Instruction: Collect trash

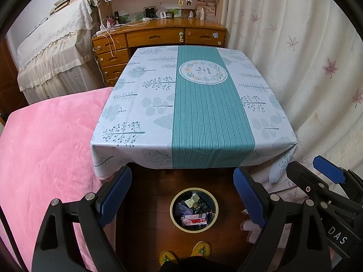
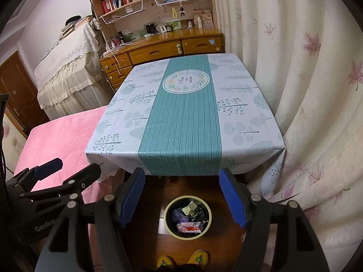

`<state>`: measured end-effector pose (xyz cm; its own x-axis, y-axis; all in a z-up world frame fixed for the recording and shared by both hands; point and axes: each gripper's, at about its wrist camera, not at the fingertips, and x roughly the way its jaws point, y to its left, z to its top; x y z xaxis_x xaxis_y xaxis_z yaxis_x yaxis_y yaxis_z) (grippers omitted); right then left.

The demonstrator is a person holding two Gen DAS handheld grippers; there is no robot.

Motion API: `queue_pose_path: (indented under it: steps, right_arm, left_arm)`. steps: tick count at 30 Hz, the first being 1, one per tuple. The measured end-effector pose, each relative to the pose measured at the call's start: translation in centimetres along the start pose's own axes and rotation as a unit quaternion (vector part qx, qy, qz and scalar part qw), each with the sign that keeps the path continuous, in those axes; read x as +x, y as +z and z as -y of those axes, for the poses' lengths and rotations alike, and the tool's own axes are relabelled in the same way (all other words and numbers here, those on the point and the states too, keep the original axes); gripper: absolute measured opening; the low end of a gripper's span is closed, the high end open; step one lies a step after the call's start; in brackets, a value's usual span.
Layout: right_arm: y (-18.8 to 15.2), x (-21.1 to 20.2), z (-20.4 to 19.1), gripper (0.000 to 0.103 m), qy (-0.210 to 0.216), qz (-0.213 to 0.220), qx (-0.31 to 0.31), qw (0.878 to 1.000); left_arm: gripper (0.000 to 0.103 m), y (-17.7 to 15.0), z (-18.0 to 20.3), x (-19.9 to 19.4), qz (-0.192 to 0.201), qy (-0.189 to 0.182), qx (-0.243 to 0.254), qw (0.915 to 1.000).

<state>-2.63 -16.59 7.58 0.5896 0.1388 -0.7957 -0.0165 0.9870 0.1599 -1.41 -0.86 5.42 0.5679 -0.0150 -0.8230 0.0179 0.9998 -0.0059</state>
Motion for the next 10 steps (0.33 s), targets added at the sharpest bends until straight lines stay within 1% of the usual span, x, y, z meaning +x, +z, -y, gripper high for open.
queue_pose_path:
  steps: [10]
  right_arm:
    - [0.05,0.02,0.01,0.069,0.0,0.0,0.0,1.0]
  left_arm:
    - [0.09,-0.04,-0.21,0.07,0.0,0.001,0.0,1.0]
